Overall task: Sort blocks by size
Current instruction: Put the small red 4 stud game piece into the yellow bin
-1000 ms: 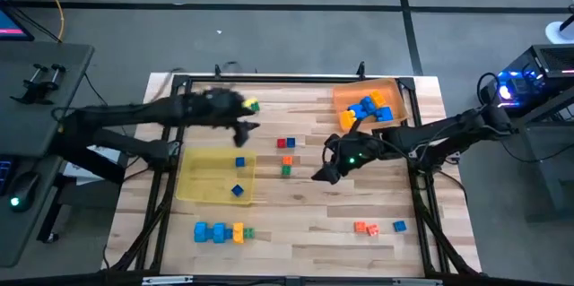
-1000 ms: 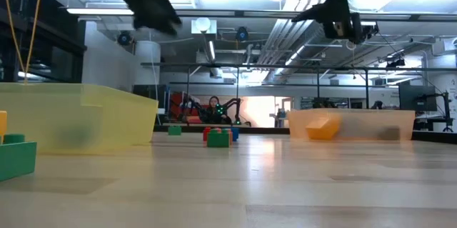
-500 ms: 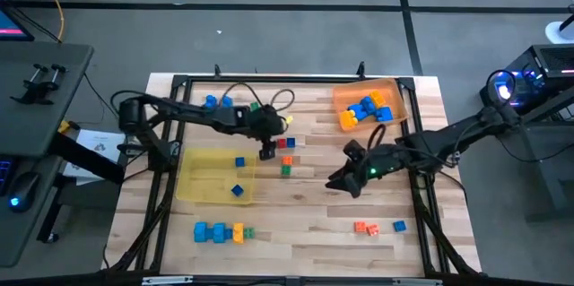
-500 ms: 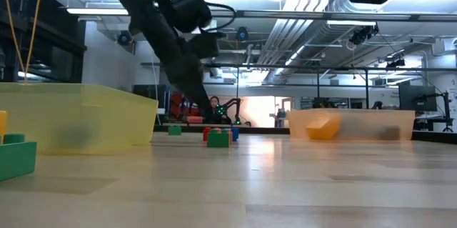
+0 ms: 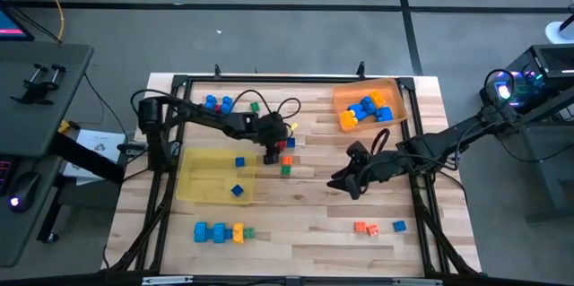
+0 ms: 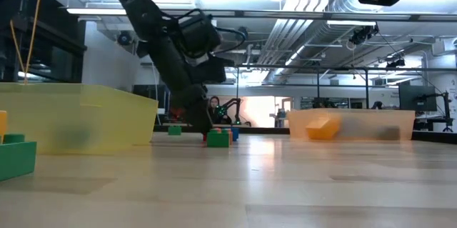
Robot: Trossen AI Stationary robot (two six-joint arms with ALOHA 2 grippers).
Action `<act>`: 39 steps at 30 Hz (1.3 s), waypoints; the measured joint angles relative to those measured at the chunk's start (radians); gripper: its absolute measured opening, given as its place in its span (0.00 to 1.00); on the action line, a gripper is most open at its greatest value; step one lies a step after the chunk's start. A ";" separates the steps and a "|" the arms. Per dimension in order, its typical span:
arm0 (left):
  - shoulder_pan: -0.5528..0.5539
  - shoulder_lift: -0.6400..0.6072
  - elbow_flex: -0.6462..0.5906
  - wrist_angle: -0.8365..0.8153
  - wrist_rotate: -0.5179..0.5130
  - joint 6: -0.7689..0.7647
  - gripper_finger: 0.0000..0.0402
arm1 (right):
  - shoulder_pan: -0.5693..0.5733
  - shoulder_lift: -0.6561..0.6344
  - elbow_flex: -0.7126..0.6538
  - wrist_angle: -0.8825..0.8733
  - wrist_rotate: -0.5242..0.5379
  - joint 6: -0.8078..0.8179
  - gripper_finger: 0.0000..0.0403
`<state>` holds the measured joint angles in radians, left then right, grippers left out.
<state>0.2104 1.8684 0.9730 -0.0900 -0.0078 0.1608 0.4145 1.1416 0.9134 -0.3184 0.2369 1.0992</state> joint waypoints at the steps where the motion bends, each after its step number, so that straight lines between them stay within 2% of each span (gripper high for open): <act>1: 0.000 0.010 0.000 0.011 0.002 -0.001 0.56 | 0.000 0.000 0.000 0.000 0.001 0.000 0.52; 6: 0.002 0.043 0.004 0.019 0.030 -0.018 0.52 | 0.000 0.000 0.000 0.001 0.003 0.003 0.52; 8: -0.002 0.046 0.004 0.015 0.029 -0.046 0.44 | 0.000 0.000 0.000 0.001 0.003 0.003 0.52; 11: -0.003 0.028 0.002 0.013 0.022 -0.078 0.25 | 0.000 0.000 0.000 0.003 0.003 0.003 0.52; 12: -0.002 0.019 0.001 0.011 0.026 -0.081 0.25 | 0.000 0.000 0.000 0.005 0.003 0.003 0.52; 17: 0.026 -0.112 -0.002 -0.072 -0.001 -0.100 0.25 | -0.007 0.000 0.000 0.008 0.012 -0.001 0.52; 20: 0.036 -0.252 -0.001 -0.238 -0.027 -0.132 0.25 | -0.021 0.000 0.000 0.008 0.040 -0.006 0.52; 22: 0.011 -0.354 -0.002 -0.370 -0.009 -0.196 0.25 | -0.037 0.001 0.000 0.003 0.052 -0.025 0.52; 25: -0.092 -0.515 -0.018 -0.549 0.018 -0.333 0.25 | -0.064 0.001 0.000 0.002 0.052 -0.058 0.52; 29: -0.317 -0.673 -0.118 -0.694 0.021 -0.611 0.25 | -0.097 0.001 0.000 0.002 0.048 -0.111 0.52; 32: -0.459 -0.733 -0.194 -0.767 -0.038 -0.844 0.25 | -0.120 0.001 0.000 0.002 0.047 -0.138 0.52; 35: -0.516 -0.752 -0.223 -0.783 -0.105 -0.975 0.25 | -0.134 0.001 0.000 0.001 0.044 -0.139 0.52; 37: -0.506 -0.749 -0.224 -0.786 -0.126 -1.003 0.32 | -0.138 0.001 0.000 0.001 0.044 -0.143 0.52; 39: -0.478 -0.740 -0.220 -0.790 -0.115 -0.995 0.47 | -0.140 0.001 0.000 0.001 0.034 -0.160 0.52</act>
<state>-0.2672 1.1280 0.7528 -0.8803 -0.1227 -0.8347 0.2741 1.1423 0.9134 -0.3176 0.2704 0.9389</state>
